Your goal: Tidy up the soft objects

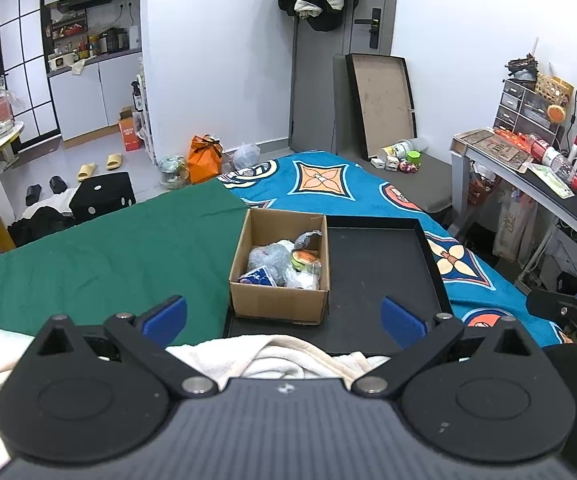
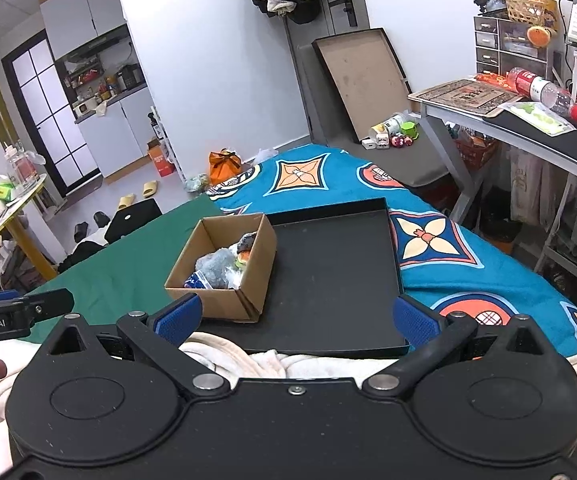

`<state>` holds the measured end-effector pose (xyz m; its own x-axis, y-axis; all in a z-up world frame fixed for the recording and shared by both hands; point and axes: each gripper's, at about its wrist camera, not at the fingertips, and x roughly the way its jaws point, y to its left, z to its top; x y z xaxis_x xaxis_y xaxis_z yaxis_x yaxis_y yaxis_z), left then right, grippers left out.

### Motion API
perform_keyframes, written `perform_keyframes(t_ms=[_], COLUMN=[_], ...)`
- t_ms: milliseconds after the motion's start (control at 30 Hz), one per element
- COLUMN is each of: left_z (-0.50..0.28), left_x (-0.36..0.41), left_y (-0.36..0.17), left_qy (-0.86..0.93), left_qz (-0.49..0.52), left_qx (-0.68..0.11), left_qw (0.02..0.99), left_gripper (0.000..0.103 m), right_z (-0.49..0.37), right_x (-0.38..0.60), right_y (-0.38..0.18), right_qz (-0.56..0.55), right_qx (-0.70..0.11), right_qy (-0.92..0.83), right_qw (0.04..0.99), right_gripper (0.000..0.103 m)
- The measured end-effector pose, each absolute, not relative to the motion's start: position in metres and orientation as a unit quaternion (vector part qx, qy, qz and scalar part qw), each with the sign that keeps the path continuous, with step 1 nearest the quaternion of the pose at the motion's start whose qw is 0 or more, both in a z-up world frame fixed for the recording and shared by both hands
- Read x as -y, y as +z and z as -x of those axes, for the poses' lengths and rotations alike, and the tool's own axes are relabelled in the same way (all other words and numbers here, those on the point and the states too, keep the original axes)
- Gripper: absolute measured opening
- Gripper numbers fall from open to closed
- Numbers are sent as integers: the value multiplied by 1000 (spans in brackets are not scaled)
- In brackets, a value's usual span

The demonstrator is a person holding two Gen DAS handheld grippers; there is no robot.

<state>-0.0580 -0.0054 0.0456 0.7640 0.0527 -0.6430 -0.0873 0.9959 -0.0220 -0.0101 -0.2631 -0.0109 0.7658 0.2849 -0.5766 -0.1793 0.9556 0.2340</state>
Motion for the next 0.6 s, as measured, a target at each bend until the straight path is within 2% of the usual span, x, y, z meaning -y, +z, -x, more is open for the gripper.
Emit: perform_keyframes(t_ms=[600], left_z=[63], left_x=[6], left_y=[42], left_qy=[41], left_qz=[23], left_qx=[-343], left_qw=[938], left_gripper=[102], right_z=[15], right_x=[264], right_y=[-10], right_qz=[-77], right_qx=[-321], right_qy=[113], right_qw=[937], right_gripper=[103])
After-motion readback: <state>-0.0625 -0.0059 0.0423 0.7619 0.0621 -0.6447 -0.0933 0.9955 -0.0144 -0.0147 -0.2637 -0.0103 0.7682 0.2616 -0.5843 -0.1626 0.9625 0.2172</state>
